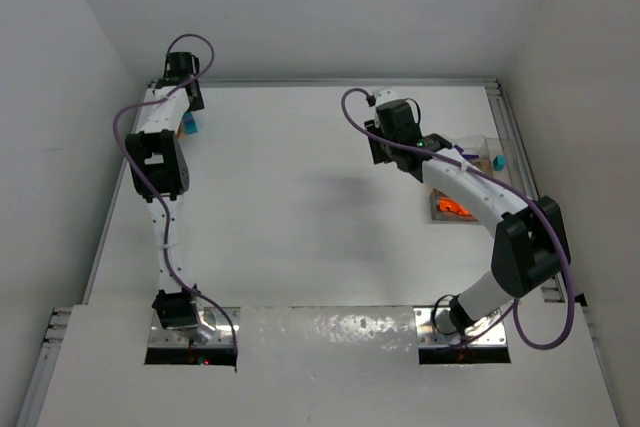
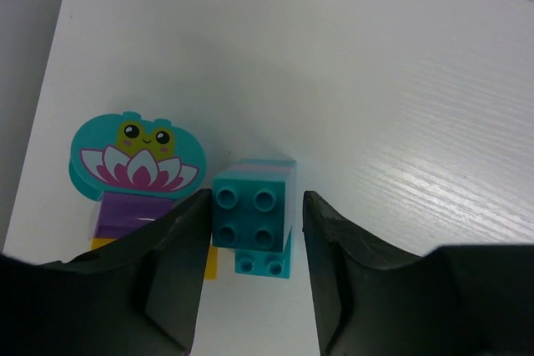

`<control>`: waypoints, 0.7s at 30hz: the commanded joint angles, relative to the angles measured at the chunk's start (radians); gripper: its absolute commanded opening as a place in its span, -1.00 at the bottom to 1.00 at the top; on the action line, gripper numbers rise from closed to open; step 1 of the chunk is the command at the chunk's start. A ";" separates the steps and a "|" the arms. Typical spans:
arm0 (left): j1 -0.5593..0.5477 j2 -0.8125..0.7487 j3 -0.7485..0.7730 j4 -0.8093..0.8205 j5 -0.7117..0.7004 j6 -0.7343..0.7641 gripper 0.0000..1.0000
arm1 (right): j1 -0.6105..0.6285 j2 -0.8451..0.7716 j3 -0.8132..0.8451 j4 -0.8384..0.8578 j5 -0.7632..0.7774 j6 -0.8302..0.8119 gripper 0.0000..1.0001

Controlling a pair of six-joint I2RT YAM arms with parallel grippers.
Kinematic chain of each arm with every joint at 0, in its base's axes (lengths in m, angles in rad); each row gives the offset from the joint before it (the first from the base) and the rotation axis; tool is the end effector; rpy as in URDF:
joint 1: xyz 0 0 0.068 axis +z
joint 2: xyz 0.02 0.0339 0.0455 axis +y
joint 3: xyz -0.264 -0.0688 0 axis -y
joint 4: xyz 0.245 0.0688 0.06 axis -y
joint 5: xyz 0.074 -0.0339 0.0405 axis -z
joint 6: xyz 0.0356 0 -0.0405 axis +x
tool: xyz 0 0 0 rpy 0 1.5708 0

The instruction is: Sort the legos into containers by color

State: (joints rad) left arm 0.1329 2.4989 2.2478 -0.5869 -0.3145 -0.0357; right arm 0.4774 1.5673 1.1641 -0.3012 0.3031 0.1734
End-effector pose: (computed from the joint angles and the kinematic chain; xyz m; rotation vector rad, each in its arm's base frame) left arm 0.5493 0.0846 0.1888 -0.3465 2.3720 0.4236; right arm 0.3160 0.1515 0.2666 -0.1821 2.2297 0.0070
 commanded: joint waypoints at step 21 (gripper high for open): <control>0.013 0.008 -0.007 0.010 -0.002 -0.013 -0.73 | -0.002 -0.015 0.054 -0.009 0.060 -0.068 -0.15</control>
State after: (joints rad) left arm 0.1329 2.5099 2.2375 -0.5854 -0.3187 -0.0357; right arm 0.4774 1.5673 1.1721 -0.3233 0.3317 0.1234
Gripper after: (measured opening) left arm 0.353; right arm 0.426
